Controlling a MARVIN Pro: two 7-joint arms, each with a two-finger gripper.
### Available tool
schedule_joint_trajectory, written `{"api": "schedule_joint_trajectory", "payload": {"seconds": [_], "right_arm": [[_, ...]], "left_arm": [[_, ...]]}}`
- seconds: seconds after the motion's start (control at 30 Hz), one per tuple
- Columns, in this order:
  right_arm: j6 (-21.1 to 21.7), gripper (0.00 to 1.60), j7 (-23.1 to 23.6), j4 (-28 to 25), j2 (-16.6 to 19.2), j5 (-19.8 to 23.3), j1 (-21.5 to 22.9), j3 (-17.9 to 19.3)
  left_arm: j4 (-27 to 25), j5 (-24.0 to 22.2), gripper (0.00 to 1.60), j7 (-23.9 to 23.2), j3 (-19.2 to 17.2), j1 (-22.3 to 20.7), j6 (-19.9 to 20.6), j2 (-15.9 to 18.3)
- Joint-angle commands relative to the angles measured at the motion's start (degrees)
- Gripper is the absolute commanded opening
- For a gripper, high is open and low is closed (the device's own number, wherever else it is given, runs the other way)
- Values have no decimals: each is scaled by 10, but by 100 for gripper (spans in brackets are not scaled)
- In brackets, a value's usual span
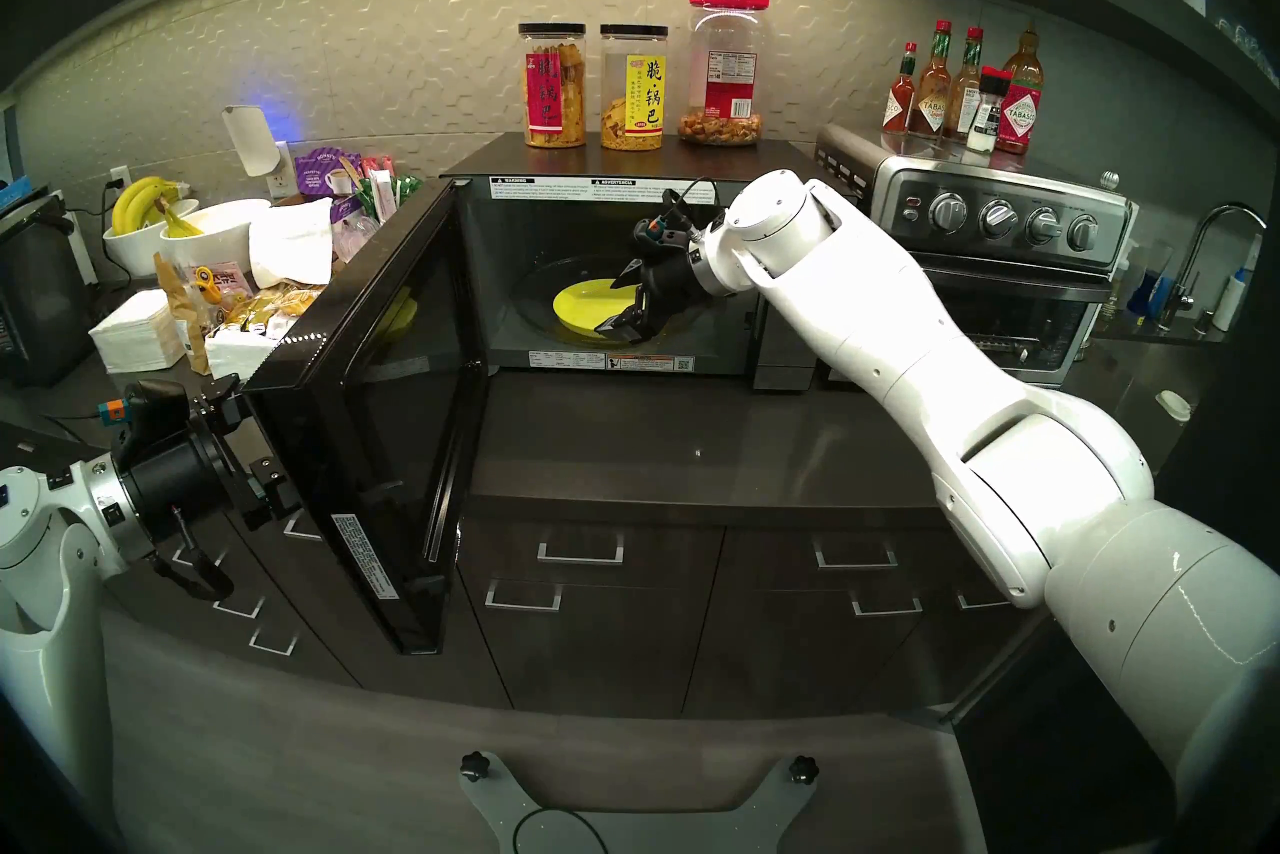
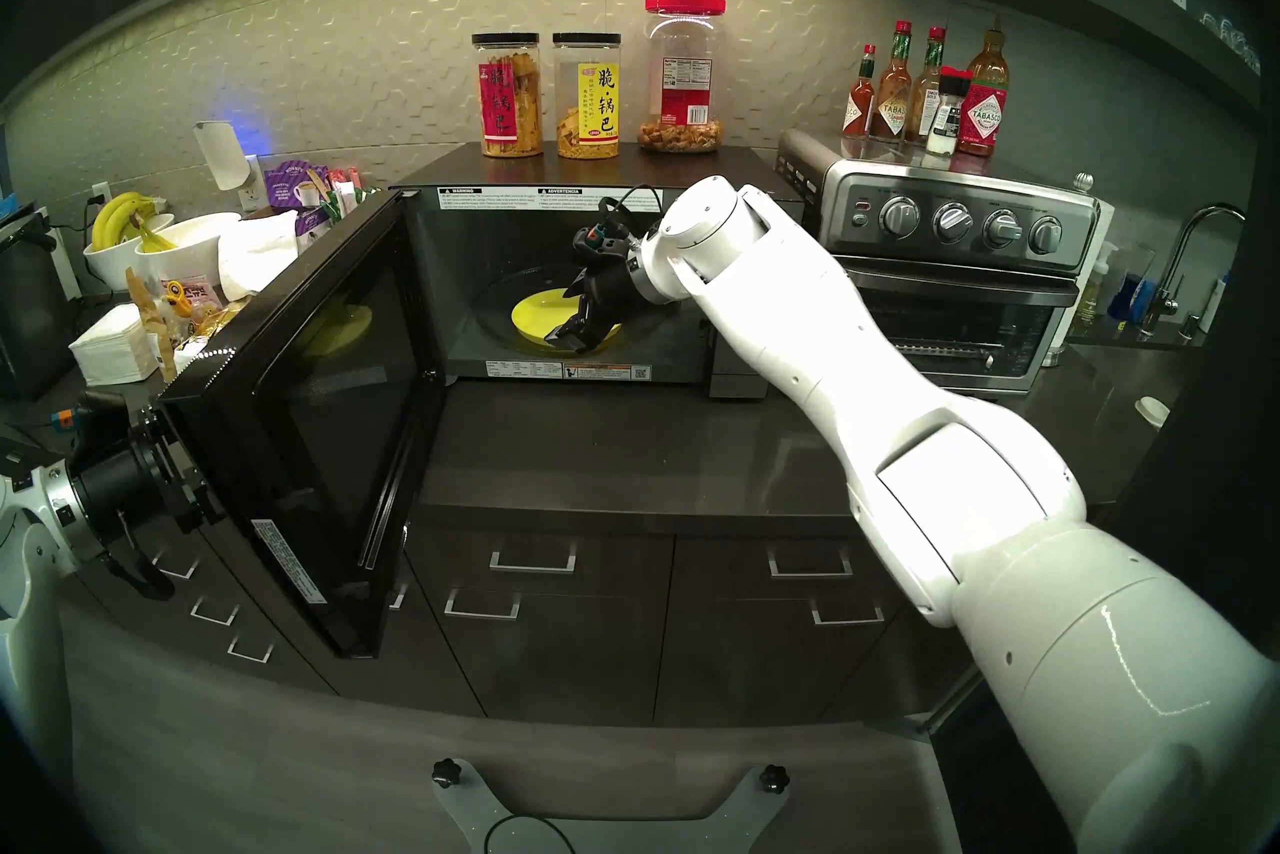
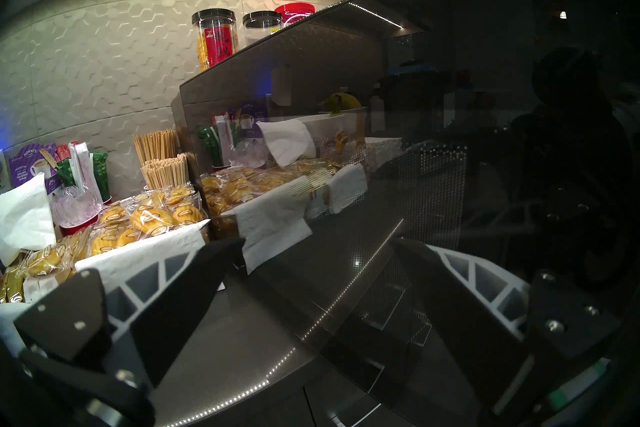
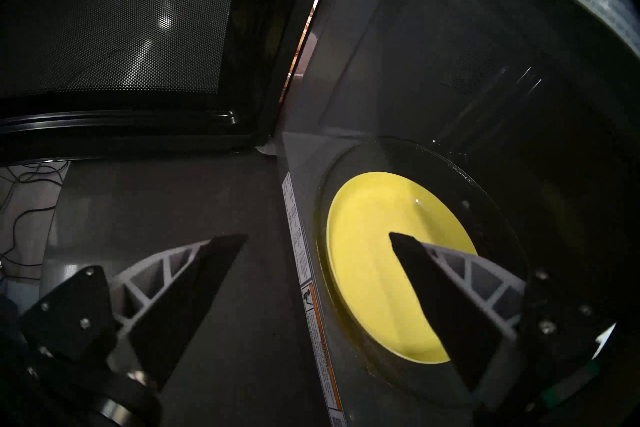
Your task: Open the microwave, put the plate inside, and close the door
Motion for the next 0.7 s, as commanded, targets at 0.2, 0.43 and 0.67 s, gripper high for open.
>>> {"api": "schedule_joint_trajectory", "payload": {"seconds": [0.2,0.43,0.67], "right_arm": [[19,160,54,-119,91,27,-34,43],[31,160,78,-169,134,39,-57,71],[48,160,94,-228,178,49,-96,98]], "left_arm": [[-5,-1,160,-2,-2,0,0,0],[-5,0,160,-2,-2,-1,0,0],[-5,0,160,-2,-2,-1,1,0]]}}
